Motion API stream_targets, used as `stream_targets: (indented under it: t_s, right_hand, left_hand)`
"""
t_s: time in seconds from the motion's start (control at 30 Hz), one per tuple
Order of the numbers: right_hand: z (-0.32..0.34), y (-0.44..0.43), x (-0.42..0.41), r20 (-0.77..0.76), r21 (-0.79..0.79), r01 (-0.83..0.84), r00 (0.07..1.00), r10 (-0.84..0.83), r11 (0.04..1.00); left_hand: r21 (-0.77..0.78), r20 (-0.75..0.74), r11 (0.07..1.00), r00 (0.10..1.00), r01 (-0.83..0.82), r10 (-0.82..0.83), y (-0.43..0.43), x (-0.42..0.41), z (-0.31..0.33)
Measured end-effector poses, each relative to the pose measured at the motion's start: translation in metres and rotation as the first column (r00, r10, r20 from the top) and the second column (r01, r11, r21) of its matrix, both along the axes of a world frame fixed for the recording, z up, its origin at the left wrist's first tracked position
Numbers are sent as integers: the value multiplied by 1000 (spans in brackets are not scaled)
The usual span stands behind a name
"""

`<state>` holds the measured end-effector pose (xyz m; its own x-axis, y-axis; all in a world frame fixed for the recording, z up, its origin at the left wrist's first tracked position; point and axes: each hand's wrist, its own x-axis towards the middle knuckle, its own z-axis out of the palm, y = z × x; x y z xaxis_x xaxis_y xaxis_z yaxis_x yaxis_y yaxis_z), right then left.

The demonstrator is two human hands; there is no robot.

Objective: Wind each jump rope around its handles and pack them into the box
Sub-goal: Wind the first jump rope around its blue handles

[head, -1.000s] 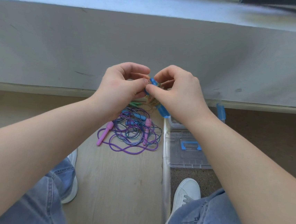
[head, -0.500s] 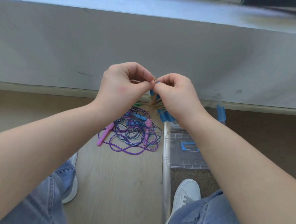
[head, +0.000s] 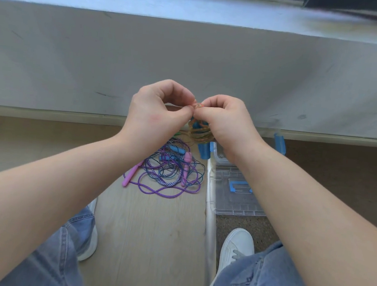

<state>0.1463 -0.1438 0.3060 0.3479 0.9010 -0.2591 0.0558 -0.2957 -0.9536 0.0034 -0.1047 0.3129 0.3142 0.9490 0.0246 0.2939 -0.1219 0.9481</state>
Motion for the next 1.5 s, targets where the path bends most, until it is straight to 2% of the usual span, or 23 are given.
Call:
stream_targets:
  t_s: [0.03,0.13,0.23,0.37,0.53,0.7,0.83,0.93,1.07,1.17,1.3,1.5]
  right_hand:
    - [0,0,0,21,7,2,1000,-2,1000]
    - [-3,-1,4,112,65,-56,993,48,996]
    - [-4,-1,6,163,119,-129,981,109,985]
    - [-9,-1,9,340,126,-191,930,138,973]
    - [-8,-4,12,543,89,-258,822,170,962]
    - [-2,-7,12,540,63,-322,807,239,945]
    - [-1,-11,8,587,16,-453,726,358,891]
    - [-2,-11,9,611,-1,-480,694,380,877]
    - [2,-12,11,551,-52,-499,708,441,865]
    - [2,-11,10,434,-77,-514,754,493,854]
    - [3,-12,9,329,-97,-578,750,574,810]
    - [3,-16,2,293,-87,-613,737,609,785]
  left_hand:
    - [-43,24,999,1000,-7,8,1,0,0]
    - [-298,181,954,980,-26,84,7,1,0]
    - [-451,179,892,981,18,71,12,0,1]
    - [-512,171,850,984,127,-45,15,-4,-2]
    - [-641,247,753,969,148,21,17,-6,-5]
    - [-782,300,603,944,161,137,16,-4,-1]
    - [-812,252,572,953,113,169,13,-3,3]
    - [-851,222,519,953,85,207,9,-3,-1]
    - [-842,149,539,973,30,178,10,1,-8]
    - [-825,127,565,977,9,171,8,3,-12]
    - [-792,103,610,981,-19,165,4,4,-15]
    - [-746,107,665,977,-44,184,2,2,-10]
